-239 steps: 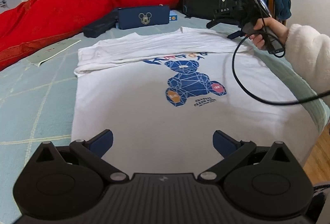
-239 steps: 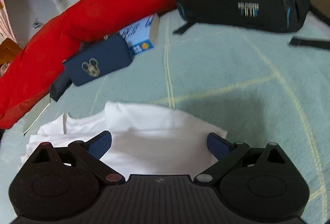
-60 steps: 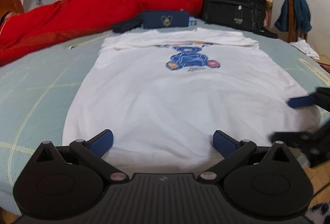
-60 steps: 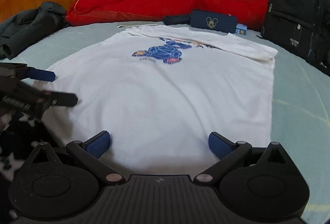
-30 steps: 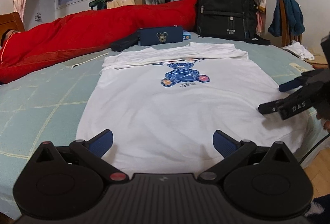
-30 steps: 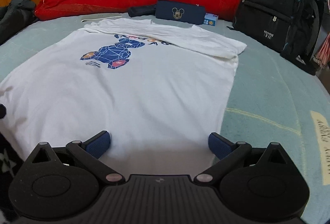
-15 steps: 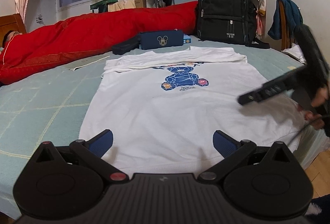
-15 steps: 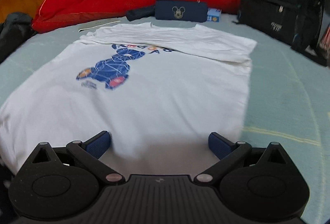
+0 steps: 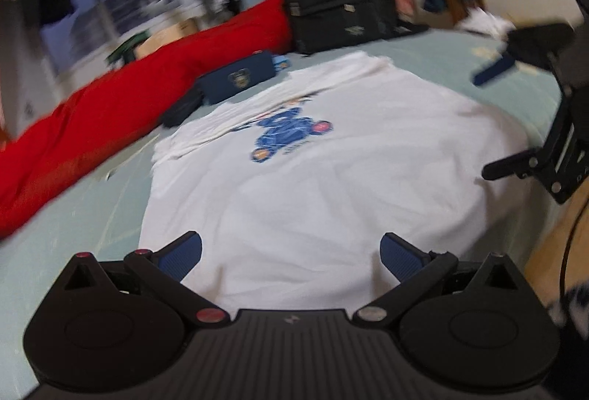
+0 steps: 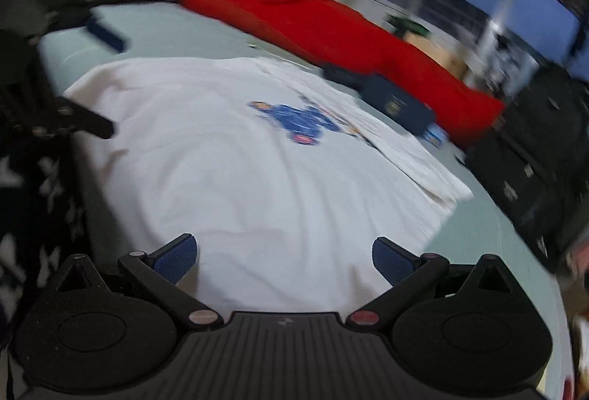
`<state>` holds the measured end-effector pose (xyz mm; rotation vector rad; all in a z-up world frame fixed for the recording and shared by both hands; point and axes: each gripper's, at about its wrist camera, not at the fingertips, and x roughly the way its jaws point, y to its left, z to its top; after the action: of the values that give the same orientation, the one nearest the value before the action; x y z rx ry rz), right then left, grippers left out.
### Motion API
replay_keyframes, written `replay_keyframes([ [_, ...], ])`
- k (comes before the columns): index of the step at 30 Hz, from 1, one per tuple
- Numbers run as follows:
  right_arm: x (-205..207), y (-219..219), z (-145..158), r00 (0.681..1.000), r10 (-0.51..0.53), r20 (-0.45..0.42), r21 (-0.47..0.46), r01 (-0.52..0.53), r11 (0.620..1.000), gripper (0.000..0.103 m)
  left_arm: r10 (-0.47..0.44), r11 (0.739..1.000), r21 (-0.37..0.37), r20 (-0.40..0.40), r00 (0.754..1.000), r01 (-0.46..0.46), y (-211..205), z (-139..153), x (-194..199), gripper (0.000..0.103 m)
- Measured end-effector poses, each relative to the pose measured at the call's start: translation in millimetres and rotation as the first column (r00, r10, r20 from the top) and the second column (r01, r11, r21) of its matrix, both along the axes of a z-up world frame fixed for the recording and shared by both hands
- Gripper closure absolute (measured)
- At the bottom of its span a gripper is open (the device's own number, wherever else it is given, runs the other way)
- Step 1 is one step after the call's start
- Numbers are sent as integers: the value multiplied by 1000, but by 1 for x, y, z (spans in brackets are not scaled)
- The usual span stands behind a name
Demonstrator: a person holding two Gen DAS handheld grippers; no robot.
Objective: Fold clothes
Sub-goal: 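Move both open grippers toward the sweatshirt's side edge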
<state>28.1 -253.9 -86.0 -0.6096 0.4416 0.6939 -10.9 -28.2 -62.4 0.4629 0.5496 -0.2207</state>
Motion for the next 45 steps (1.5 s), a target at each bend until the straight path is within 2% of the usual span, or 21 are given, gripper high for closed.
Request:
replay_keyframes([
  [4, -10, 11, -10, 997, 75, 21, -44, -74, 996, 0, -82, 994, 78, -8, 997, 82, -13, -9, -7, 1],
  [9, -23, 28, -33, 985, 146, 89, -203, -126, 971, 0, -89, 993, 81, -21, 996, 91, -17, -11, -8, 1],
  [13, -30, 39, -61, 963, 197, 183, -370, -118, 922, 0, -90, 995, 51, -31, 995, 91, -16, -12, -8, 1],
  [17, -35, 47, -85, 922, 238, 306, -509, -53, 859, 0, -91, 995, 43, -37, 995, 92, -16, -15, -7, 1],
  [19, -37, 46, -82, 917, 248, 314, -508, -59, 859, 0, -94, 994, 44, -39, 995, 96, -17, -16, -7, 1],
  [22, -38, 42, -73, 927, 235, 294, -491, -64, 869, 0, -102, 994, 44, -45, 994, 104, -19, -18, -7, 1],
  [29, -37, 30, -41, 931, 172, 323, -388, -36, 921, 0, -124, 991, 49, -55, 991, 127, -24, -22, -7, 1],
  [33, -39, 27, -30, 919, 162, 359, -360, -24, 933, 0, -150, 986, 68, -56, 987, 153, -28, -25, -9, 1],
  [36, -40, 24, -19, 913, 146, 381, -330, -13, 944, 0, -172, 979, 104, -56, 984, 177, -35, -28, -7, 1],
  [39, -40, 22, -9, 911, 127, 392, -293, -7, 956, 0, -198, 963, 177, -36, 980, 201, -45, -34, -4, 1],
  [43, -42, 18, 1, 911, 106, 400, -260, 2, 966, 0, -179, 940, 300, 31, 983, 162, -56, -44, 3, 1],
  [45, -43, 17, 3, 912, 98, 399, -249, 4, 968, 0, -175, 940, 308, 62, 983, 148, -55, -42, 2, 1],
])
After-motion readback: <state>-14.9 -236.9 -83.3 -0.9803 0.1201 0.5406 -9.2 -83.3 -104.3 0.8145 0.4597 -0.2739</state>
